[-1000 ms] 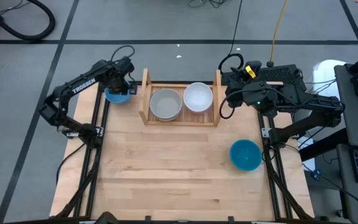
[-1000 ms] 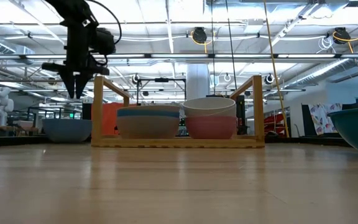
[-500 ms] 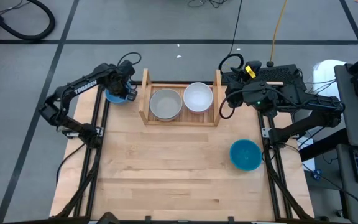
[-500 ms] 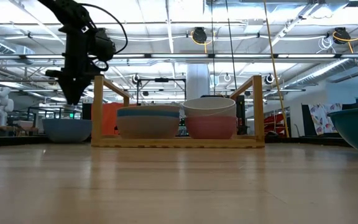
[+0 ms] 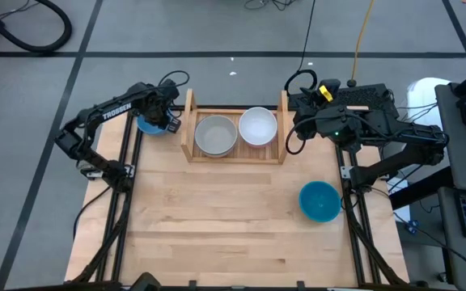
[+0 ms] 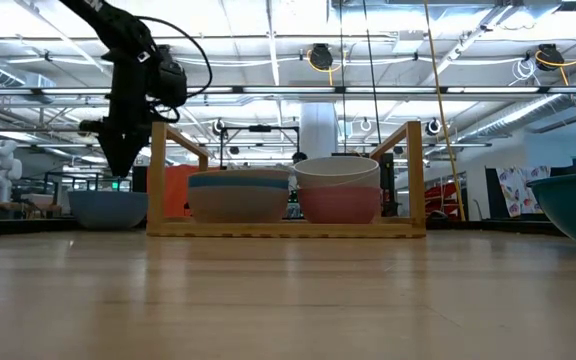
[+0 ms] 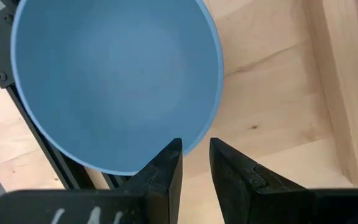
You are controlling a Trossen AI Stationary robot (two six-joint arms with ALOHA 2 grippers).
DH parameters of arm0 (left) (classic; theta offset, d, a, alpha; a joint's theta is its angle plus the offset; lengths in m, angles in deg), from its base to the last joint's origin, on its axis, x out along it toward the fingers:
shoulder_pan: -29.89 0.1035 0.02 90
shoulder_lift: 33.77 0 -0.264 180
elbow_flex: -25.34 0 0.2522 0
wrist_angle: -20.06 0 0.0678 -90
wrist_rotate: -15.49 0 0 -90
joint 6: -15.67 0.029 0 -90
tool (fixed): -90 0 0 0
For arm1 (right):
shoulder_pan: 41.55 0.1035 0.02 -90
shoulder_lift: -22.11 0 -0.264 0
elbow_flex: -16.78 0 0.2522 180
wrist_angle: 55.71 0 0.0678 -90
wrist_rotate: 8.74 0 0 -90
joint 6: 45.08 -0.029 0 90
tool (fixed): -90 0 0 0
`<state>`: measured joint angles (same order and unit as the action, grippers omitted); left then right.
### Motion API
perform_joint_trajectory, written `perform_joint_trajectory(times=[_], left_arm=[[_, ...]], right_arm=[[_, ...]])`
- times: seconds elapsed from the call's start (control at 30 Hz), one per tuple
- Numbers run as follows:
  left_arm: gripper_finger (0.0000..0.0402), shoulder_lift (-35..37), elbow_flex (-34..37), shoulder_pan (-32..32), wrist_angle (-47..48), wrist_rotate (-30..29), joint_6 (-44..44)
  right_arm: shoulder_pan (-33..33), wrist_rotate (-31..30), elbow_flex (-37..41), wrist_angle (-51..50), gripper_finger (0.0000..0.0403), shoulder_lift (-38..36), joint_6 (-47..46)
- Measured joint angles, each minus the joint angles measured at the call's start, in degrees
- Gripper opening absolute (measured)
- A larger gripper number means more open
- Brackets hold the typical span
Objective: Place and stack bowls onto a shelf
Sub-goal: Stack the light blue bowl on top of the white bowl on the shelf
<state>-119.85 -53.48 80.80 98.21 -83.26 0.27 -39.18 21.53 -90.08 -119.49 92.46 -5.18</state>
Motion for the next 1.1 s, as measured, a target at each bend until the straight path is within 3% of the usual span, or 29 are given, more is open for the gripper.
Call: perform_joint_trajectory(times=[1.1], left_arm=[[0.0088,-10.75,-0.02,0.01,-4.07,-0.60,3.24]], right_arm=[[0.00,-0.20,0.00,-0.01,0.0176,0.00,-0.13]])
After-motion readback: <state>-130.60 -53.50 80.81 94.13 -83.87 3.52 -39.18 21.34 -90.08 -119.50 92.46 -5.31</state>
